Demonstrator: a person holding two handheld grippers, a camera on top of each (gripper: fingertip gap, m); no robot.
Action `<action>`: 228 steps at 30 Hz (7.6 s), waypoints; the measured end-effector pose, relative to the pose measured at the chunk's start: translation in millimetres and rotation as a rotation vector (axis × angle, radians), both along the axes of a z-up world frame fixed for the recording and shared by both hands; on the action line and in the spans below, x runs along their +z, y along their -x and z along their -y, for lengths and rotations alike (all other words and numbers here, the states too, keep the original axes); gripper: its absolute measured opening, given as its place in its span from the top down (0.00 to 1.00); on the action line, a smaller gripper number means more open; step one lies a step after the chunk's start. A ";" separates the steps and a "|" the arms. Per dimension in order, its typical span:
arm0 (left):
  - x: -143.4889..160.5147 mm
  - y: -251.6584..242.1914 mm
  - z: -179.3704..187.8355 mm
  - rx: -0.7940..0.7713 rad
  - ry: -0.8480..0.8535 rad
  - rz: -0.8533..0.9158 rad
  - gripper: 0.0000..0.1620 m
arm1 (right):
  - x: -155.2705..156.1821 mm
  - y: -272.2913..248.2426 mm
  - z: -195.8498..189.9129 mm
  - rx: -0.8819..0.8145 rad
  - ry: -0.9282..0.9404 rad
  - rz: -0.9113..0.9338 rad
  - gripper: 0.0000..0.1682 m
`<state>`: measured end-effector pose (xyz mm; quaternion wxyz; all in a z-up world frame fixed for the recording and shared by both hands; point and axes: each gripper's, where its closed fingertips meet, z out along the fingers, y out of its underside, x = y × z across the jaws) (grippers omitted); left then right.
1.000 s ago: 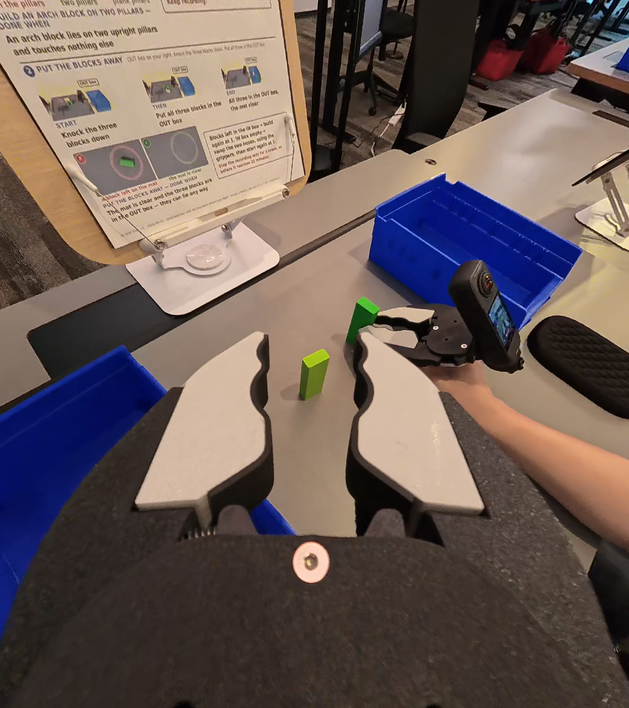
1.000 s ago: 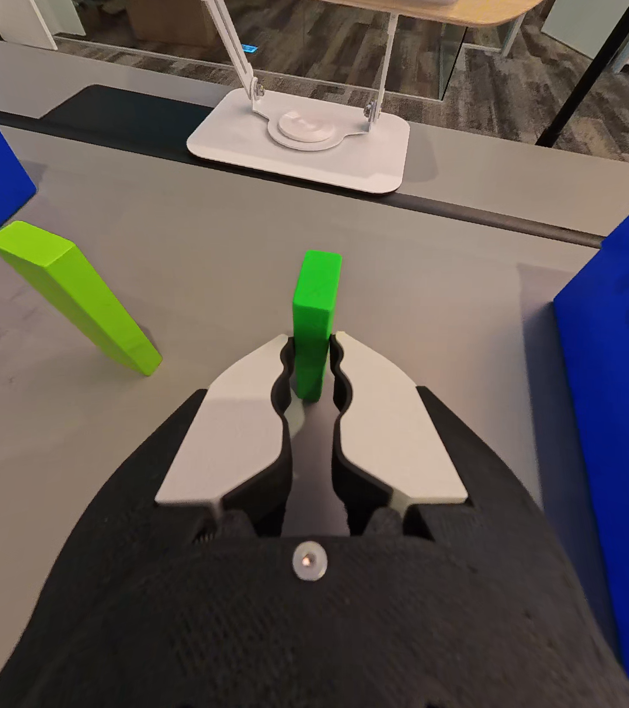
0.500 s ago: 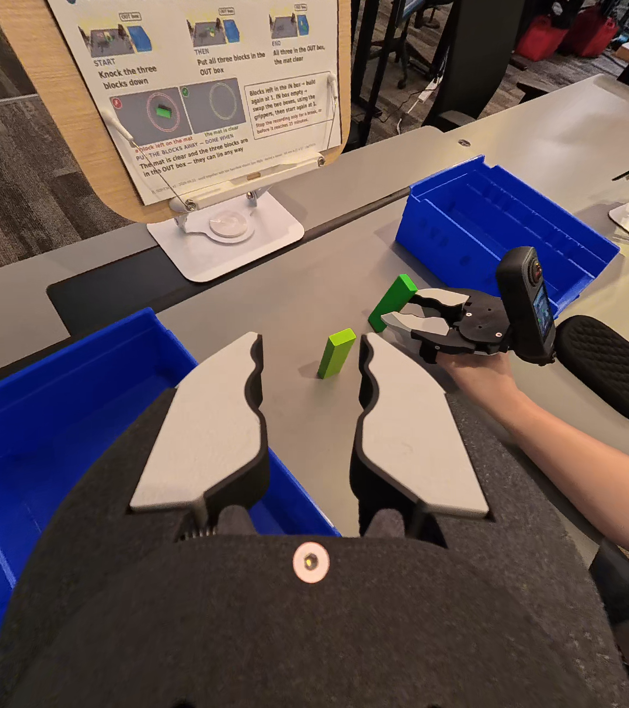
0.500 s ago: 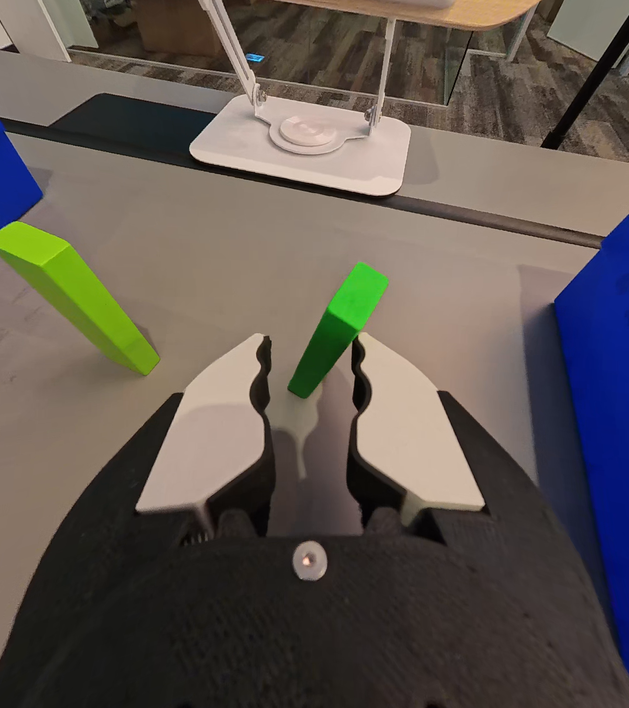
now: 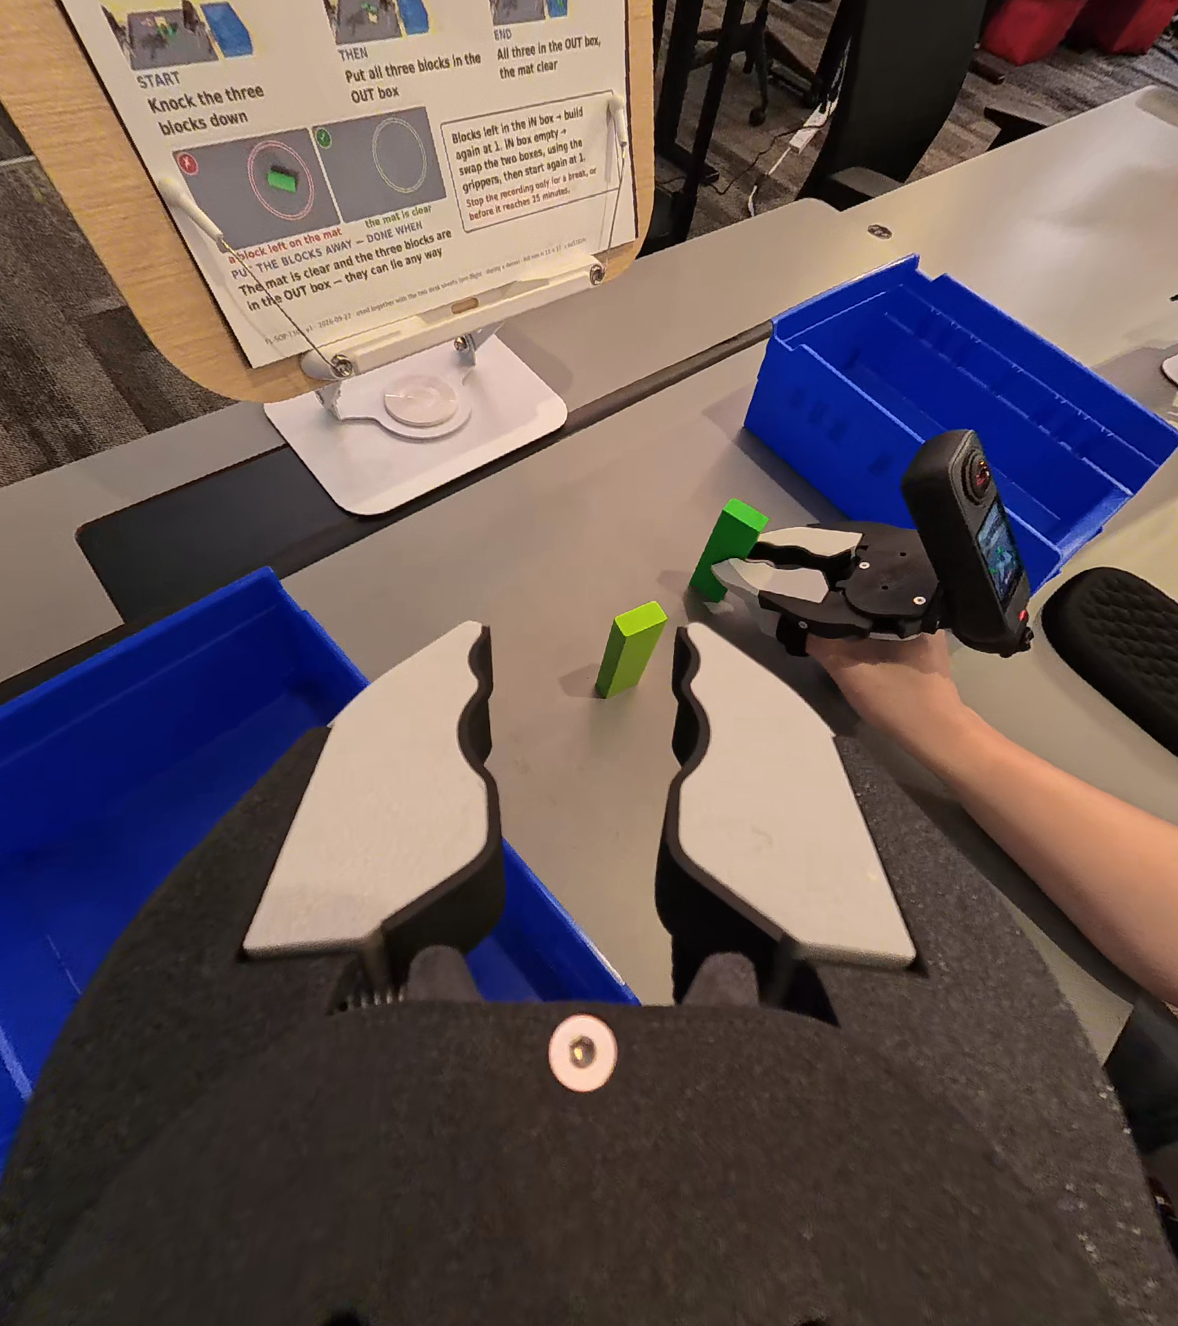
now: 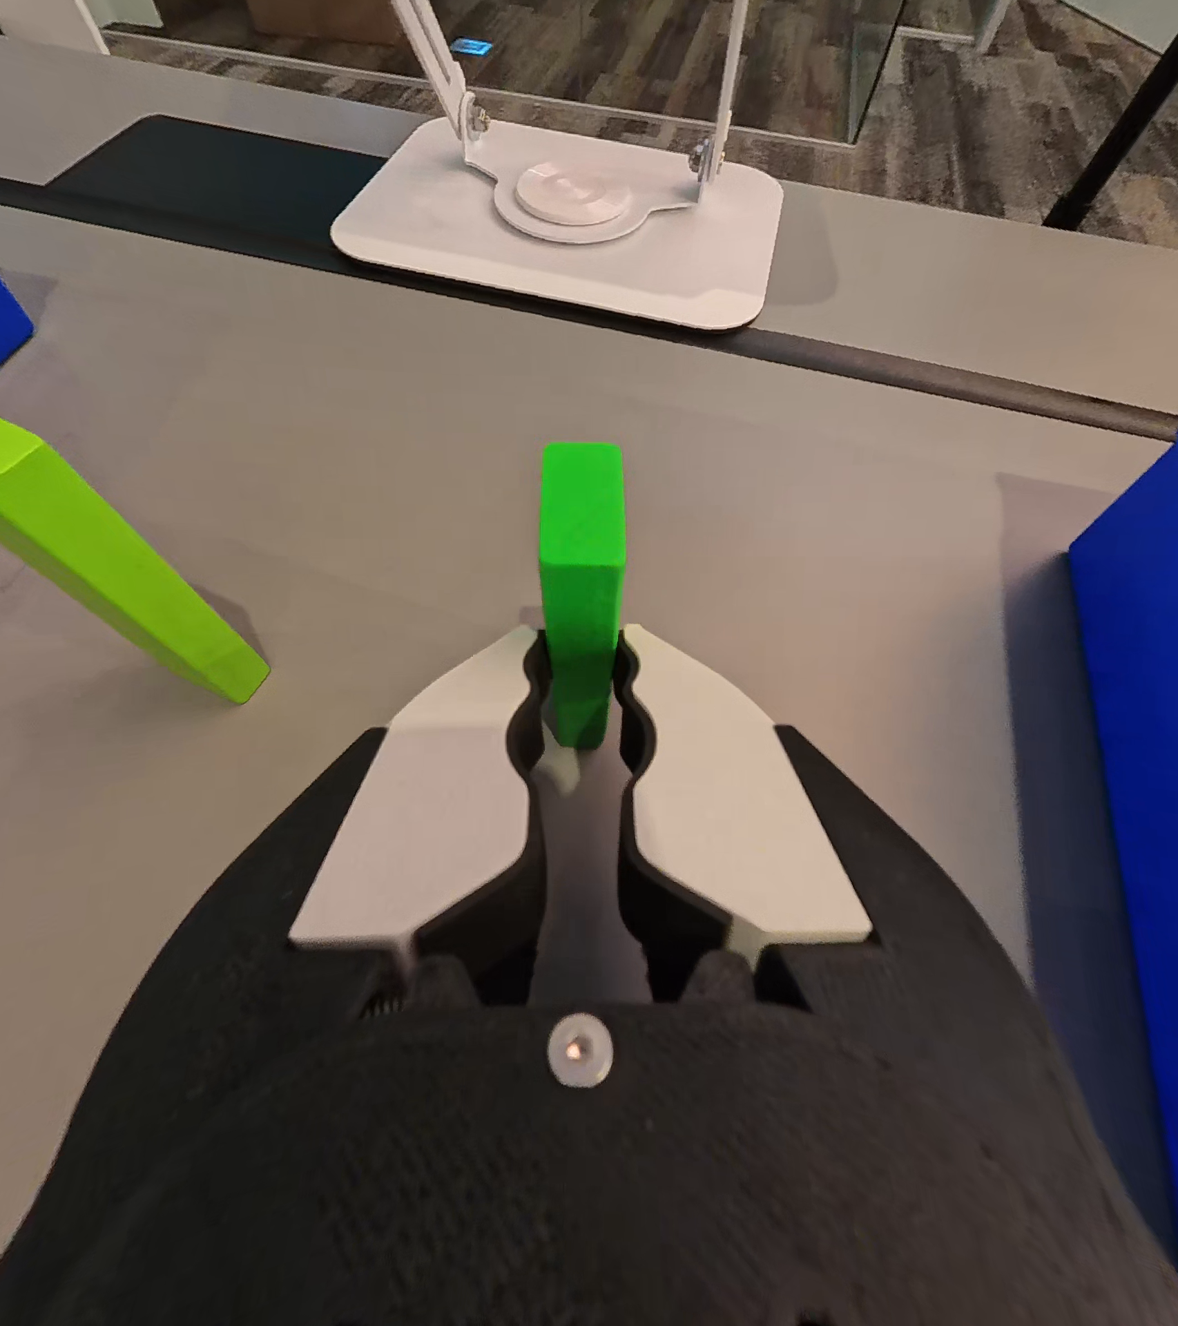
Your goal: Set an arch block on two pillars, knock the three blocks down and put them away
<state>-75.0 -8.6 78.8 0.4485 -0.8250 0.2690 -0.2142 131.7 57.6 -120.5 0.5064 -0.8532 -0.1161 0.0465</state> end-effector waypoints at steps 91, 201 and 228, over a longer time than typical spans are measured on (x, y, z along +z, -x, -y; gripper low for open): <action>-191.7 91.4 -21.2 -0.288 0.241 -0.607 0.90 | 5.5 93.2 5.0 -0.096 -0.035 -0.110 0.90; -171.8 -147.9 -39.9 -0.094 -0.013 -0.091 0.52 | 104.2 3.4 17.4 1.130 0.312 0.518 0.79; -214.6 -160.3 -61.2 0.115 -0.003 -0.105 0.90 | 92.9 1.9 9.6 1.096 0.319 0.530 0.79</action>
